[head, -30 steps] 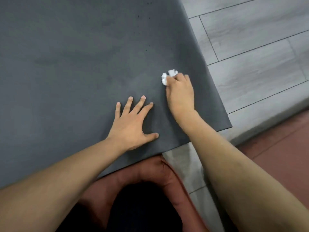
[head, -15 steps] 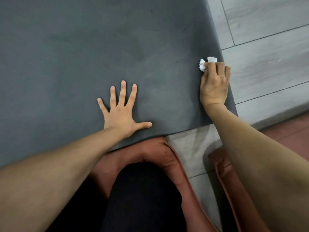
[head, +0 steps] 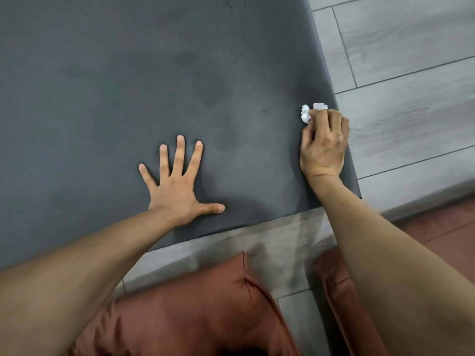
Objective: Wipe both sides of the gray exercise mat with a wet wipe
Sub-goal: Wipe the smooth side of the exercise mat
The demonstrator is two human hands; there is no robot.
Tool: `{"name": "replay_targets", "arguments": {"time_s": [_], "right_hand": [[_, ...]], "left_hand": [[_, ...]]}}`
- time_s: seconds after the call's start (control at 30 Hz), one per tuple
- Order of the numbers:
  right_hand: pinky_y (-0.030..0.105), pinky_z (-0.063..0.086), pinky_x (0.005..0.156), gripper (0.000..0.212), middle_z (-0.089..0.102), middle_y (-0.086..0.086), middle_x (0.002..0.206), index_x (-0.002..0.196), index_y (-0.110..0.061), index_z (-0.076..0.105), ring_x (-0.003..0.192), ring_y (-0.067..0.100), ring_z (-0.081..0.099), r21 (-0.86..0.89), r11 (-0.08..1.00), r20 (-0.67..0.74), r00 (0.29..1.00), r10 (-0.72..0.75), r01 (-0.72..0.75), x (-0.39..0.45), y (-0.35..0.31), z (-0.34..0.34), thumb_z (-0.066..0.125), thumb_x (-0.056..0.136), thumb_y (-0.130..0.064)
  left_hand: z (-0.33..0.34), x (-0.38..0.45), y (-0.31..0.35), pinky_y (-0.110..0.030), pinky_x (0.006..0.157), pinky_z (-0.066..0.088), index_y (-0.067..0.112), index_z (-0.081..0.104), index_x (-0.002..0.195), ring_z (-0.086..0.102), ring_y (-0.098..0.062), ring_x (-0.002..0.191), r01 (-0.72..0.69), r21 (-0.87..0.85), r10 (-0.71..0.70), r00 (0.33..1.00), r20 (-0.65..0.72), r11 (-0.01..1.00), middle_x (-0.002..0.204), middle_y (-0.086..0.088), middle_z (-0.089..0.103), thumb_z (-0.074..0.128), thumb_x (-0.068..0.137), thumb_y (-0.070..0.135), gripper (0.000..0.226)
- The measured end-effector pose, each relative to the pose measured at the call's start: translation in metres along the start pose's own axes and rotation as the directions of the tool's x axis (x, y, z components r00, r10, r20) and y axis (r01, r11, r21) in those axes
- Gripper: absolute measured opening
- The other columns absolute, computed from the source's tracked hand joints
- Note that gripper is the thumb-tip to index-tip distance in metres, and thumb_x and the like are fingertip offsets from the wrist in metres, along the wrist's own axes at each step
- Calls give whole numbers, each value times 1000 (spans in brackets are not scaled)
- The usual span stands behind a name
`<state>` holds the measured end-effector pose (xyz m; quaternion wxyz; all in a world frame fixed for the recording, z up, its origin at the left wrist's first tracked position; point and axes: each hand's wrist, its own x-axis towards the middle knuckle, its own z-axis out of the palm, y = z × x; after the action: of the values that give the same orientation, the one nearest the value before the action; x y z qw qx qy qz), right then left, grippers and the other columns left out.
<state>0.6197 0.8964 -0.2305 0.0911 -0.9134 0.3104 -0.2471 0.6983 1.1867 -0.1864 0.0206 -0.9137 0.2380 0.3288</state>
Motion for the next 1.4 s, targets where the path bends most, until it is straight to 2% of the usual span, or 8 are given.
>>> {"name": "replay_targets", "arguments": {"time_s": [0.23, 0.43, 0.63, 0.73, 0.93, 1.13, 1.23, 1.4], "right_hand": [[39, 44, 80, 20, 64, 7, 94, 97, -17, 69, 86, 32, 57, -28, 983, 69, 981, 183, -181, -2, -29, -4, 53, 86, -14], [34, 46, 63, 27, 70, 3, 89, 82, -19, 73, 74, 28, 63, 192, 875, 294, 824, -484, 445, -33, -155, 2, 46, 83, -22], [40, 40, 79, 21, 65, 11, 95, 94, -11, 70, 92, 34, 55, -251, 963, 340, 941, -7, 98, 41, -6, -23, 51, 87, -7], [40, 42, 75, 19, 64, 13, 92, 93, -11, 69, 87, 34, 56, -233, 969, 289, 945, 155, -87, 24, -49, -17, 53, 86, -7], [36, 45, 60, 26, 65, 5, 82, 84, -17, 72, 66, 28, 55, 95, 923, 384, 841, -380, 374, -45, -115, -29, 46, 81, -15], [43, 39, 85, 24, 62, 15, 102, 101, -8, 68, 97, 37, 53, -312, 950, 295, 952, 79, 18, 13, 14, -56, 47, 90, -6], [40, 39, 82, 26, 61, 12, 104, 105, -14, 67, 97, 34, 54, -335, 940, 266, 949, 167, -72, -9, -22, -47, 47, 89, -9], [38, 37, 65, 20, 65, 7, 93, 90, -15, 72, 72, 30, 54, 64, 968, 403, 881, -247, 242, -96, -141, -36, 56, 79, -13]], "left_hand": [[-4, -4, 3, -75, 115, -5, 46, -38, 147, -32, -31, 151, 14, -2, -14, 999, 42, 1000, 156, 10, -48, 62, 53, 96, 146], [-8, -5, 4, -74, 117, -4, 45, -38, 148, -34, -28, 150, 42, 29, -45, 995, 86, 999, 153, 11, -51, 61, 56, 95, 144], [-4, -5, 3, -75, 116, -6, 47, -40, 145, -33, -30, 151, 23, -7, -23, 998, 51, 1000, 154, 11, -49, 61, 53, 96, 145], [-6, -5, 5, -75, 116, -5, 47, -40, 145, -33, -31, 151, 31, 3, -32, 997, 64, 1000, 154, 10, -49, 61, 53, 96, 146], [-6, -9, 5, -73, 117, -4, 46, -37, 147, -30, -29, 152, 31, 3, -32, 998, 45, 999, 157, 11, -46, 62, 55, 95, 144], [-4, -11, 6, -74, 117, -3, 44, -35, 150, -28, -31, 153, 22, 20, -23, 999, 34, 1000, 159, 8, -44, 61, 54, 96, 145], [-7, -13, 10, -74, 117, -2, 43, -34, 151, -27, -31, 153, 30, 22, -31, 998, 47, 999, 159, 7, -43, 64, 55, 94, 146], [-17, -12, 18, -72, 118, 2, 43, -29, 153, -25, -30, 154, 80, -3, -79, 993, 85, 997, 161, 9, -40, 74, 58, 85, 146]]}}
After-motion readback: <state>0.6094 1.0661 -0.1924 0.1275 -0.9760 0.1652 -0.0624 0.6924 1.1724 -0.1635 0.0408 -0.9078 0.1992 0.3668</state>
